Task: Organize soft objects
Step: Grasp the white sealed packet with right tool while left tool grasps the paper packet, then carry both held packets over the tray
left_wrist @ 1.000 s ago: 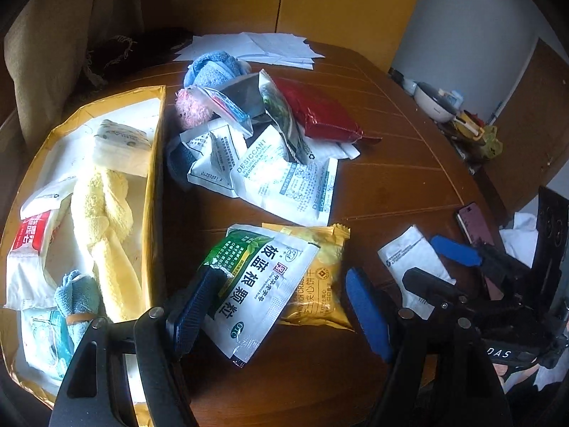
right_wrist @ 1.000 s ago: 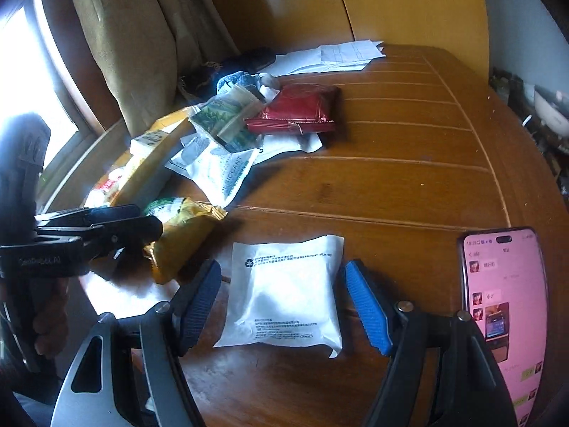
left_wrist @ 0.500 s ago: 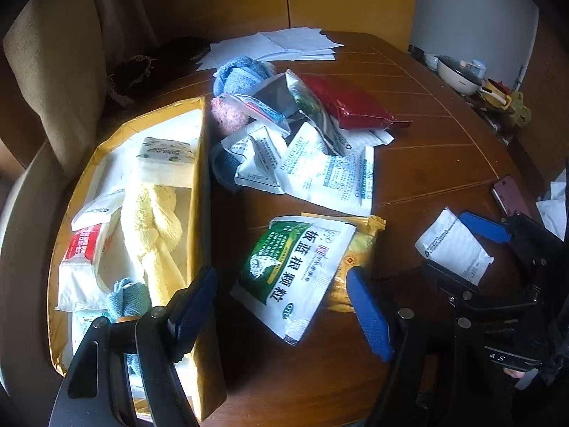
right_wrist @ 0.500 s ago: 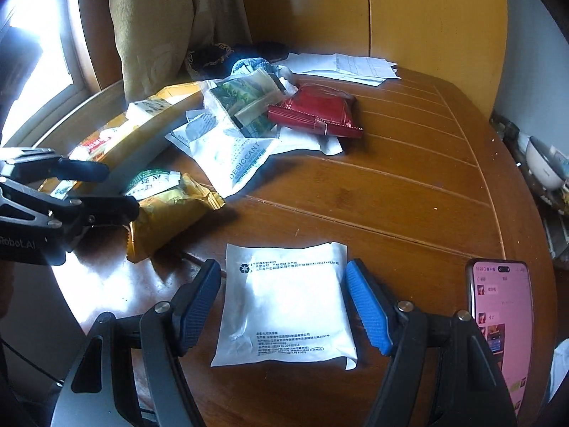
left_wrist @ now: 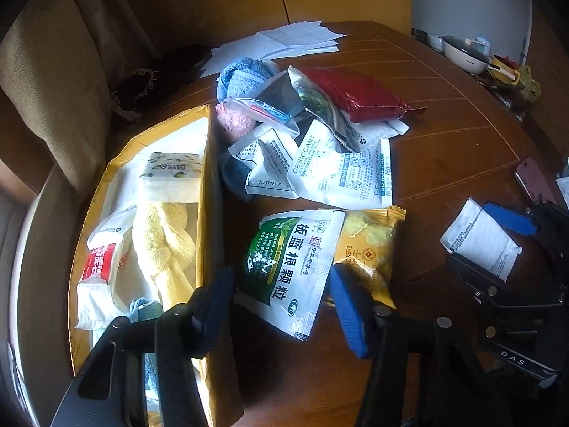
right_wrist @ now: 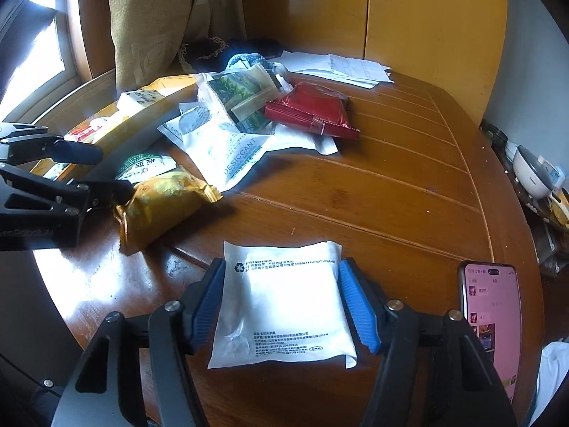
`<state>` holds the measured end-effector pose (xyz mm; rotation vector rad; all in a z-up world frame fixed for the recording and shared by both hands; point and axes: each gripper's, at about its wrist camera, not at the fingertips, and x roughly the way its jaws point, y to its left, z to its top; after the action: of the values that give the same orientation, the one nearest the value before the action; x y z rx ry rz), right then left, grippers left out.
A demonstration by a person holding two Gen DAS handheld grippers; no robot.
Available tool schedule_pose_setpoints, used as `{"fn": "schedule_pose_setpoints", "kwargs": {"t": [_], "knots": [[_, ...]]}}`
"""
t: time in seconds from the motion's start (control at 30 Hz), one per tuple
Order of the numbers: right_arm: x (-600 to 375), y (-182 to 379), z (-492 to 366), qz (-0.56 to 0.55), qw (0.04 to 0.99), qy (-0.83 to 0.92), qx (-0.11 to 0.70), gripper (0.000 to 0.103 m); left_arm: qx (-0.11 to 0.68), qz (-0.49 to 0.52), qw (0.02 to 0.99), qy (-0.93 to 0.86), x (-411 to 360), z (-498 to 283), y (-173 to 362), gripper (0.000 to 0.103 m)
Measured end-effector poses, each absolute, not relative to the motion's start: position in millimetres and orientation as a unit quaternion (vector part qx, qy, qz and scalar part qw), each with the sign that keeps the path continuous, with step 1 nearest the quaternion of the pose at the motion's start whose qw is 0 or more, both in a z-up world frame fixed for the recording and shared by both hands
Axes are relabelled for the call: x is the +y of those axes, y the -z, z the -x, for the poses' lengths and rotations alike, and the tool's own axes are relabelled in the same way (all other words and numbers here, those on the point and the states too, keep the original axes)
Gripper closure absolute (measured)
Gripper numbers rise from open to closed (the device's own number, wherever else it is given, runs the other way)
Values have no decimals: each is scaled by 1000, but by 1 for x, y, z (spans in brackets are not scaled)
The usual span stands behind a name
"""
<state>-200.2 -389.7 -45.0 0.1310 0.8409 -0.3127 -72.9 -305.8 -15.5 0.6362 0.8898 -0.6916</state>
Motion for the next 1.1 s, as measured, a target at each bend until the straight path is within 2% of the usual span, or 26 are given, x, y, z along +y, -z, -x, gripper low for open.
{"fn": "schedule_pose_setpoints", "kwargs": {"t": [0.03, 0.1, 0.23, 0.4, 0.5, 0.77, 1.1], "knots": [[-390, 45, 200, -62, 899, 152, 406, 41, 414, -302, 797, 319, -309, 69, 18, 59], [-389, 45, 200, -62, 899, 153, 404, 42, 406, -310, 802, 310, -315, 66, 17, 61], [-388, 43, 199, -59, 899, 154, 405, 48, 396, -321, 801, 313, -319, 64, 13, 82], [-394, 42, 200, -80, 901, 148, 399, 55, 386, -318, 809, 310, -318, 61, 10, 90], [-395, 42, 200, -84, 903, 146, 395, 57, 389, -264, 825, 312, -310, 52, -3, 94], [-403, 36, 203, -132, 911, 125, 371, 58, 391, -179, 828, 360, -301, 55, -22, 95], [-408, 21, 196, -204, 912, 80, 347, 58, 379, 4, 858, 347, -242, 28, -52, 95]]}}
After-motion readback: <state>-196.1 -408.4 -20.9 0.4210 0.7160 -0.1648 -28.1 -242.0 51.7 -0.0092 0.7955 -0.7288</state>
